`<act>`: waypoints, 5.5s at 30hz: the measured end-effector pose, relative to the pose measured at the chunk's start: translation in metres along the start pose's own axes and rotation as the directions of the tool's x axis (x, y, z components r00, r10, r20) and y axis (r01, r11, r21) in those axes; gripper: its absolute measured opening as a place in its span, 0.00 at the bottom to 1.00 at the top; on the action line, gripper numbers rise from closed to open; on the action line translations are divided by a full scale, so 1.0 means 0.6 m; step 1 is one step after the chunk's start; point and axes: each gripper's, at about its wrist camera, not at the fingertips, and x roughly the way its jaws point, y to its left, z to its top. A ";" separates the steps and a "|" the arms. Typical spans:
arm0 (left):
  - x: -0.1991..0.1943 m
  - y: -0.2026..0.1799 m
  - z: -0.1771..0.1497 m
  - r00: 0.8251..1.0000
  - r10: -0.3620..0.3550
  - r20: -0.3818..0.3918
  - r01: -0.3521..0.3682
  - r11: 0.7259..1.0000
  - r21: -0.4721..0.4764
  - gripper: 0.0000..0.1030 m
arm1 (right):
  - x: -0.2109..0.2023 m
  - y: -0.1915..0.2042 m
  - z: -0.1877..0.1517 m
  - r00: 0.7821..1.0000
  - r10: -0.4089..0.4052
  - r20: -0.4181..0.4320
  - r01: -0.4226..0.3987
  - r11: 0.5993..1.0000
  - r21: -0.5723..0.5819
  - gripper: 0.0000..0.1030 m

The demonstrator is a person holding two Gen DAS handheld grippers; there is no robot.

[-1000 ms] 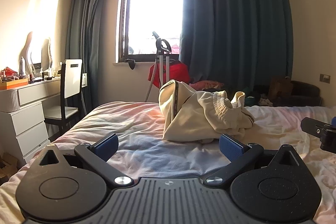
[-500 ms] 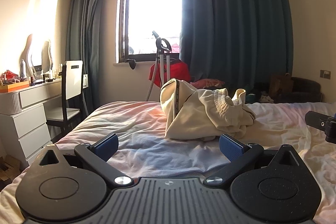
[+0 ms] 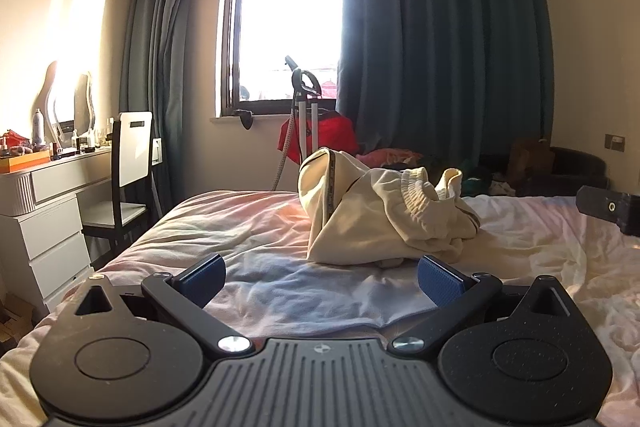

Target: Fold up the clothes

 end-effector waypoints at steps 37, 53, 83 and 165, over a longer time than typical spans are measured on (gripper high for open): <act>0.760 -0.322 0.148 0.958 0.082 -0.273 0.003 0.954 0.299 0.85 | 0.286 -0.177 -0.051 0.948 -0.149 -0.281 0.242 0.910 0.335 1.00; 0.472 -0.196 0.246 0.999 -0.033 -0.011 0.034 0.992 0.123 0.05 | 0.266 -0.169 -0.062 0.961 -0.142 -0.237 0.227 0.893 0.388 1.00; 0.194 0.219 0.039 0.995 -0.013 -0.098 -0.018 0.951 -0.309 0.07 | 0.201 0.019 -0.099 0.838 0.117 -0.533 -0.096 0.993 0.067 0.68; 0.207 0.187 -0.104 0.860 -0.282 -0.426 -0.034 0.801 -0.598 0.27 | 0.148 -0.106 -0.147 0.759 0.190 -0.623 0.188 0.852 0.489 0.63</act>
